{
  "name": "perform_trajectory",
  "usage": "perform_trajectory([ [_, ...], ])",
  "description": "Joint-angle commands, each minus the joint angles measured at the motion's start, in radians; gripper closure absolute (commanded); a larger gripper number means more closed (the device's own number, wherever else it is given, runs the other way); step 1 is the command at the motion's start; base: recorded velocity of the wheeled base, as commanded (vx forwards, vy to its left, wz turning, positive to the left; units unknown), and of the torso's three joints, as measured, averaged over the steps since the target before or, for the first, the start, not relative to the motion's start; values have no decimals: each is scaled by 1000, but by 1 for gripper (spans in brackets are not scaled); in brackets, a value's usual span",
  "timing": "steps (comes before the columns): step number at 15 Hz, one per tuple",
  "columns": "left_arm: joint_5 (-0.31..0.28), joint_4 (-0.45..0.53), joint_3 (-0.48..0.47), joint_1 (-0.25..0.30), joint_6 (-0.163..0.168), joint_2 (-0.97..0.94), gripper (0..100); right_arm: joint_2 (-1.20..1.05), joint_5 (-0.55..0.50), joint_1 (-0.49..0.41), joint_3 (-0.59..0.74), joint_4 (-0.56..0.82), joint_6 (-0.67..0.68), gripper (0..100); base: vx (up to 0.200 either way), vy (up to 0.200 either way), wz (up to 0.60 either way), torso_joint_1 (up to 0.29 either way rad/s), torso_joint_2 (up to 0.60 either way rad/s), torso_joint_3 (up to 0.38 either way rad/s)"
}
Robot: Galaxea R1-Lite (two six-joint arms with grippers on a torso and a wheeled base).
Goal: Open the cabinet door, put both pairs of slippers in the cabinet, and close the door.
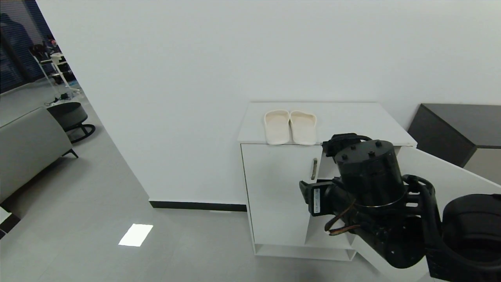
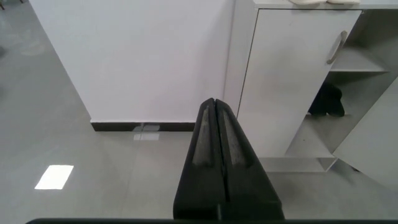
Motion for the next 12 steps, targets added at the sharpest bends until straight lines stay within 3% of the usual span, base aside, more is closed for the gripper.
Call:
perform_trajectory([
  [1,0,0,0,0,-1,1,100,59,-62,5,-51,7,8,0,0,0,0,0,0,0],
  [5,0,0,0,0,1,1,100,103,-78,-29,-35,-75,4,0,0,0,0,0,0,0],
  [12,0,0,0,0,6,1,100,185,-76,-58,-67,-185,-55,0,200,0,0,4,2,2],
])
